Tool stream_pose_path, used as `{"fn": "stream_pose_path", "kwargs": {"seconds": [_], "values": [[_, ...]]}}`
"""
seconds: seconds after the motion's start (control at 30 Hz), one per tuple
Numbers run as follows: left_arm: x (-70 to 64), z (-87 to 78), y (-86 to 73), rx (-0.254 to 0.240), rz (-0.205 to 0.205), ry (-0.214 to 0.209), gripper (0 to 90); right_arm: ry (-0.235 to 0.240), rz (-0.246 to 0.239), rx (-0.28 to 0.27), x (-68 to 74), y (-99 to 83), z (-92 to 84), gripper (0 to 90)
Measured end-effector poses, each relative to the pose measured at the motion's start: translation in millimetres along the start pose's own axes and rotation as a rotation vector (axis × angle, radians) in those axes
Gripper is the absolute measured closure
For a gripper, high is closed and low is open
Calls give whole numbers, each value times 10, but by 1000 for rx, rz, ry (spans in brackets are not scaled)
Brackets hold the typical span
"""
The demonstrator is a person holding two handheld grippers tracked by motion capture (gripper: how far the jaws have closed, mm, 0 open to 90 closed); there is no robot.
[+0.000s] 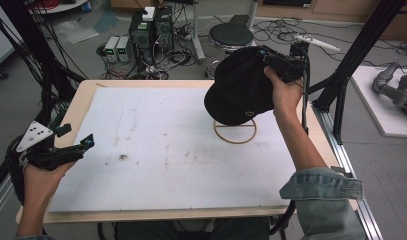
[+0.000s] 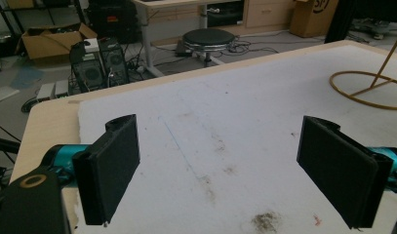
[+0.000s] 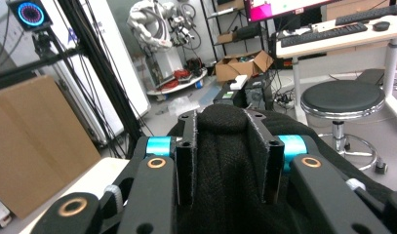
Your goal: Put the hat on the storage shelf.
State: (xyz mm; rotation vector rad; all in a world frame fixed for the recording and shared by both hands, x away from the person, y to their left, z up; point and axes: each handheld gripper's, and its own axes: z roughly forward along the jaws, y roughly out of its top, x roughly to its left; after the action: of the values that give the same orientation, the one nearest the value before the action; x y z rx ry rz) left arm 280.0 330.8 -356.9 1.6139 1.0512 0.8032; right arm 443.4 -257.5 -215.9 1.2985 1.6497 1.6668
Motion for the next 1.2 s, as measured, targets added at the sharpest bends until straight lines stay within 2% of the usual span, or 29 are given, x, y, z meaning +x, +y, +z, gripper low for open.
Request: {"fn": "stream_pose_path", "kwargs": {"seconds": [0.13, 0.33, 0.53, 0.87, 1.2], "values": [[-4, 7, -4, 2, 1, -2, 161, -6, -33, 7, 2, -42, 10, 690], [-5, 5, -4, -1, 1, 1, 162, -5, -49, 17, 34, -106, 29, 687], [0, -3, -1, 2, 3, 1, 161, -11, -25, 36, -49, -214, 68, 675], [-1, -4, 1, -4, -1, 3, 162, -9, -28, 61, -73, -293, 101, 647], [-8, -9, 11, -3, 4, 0, 162, 2, -8, 58, -109, -331, 90, 555]]}}
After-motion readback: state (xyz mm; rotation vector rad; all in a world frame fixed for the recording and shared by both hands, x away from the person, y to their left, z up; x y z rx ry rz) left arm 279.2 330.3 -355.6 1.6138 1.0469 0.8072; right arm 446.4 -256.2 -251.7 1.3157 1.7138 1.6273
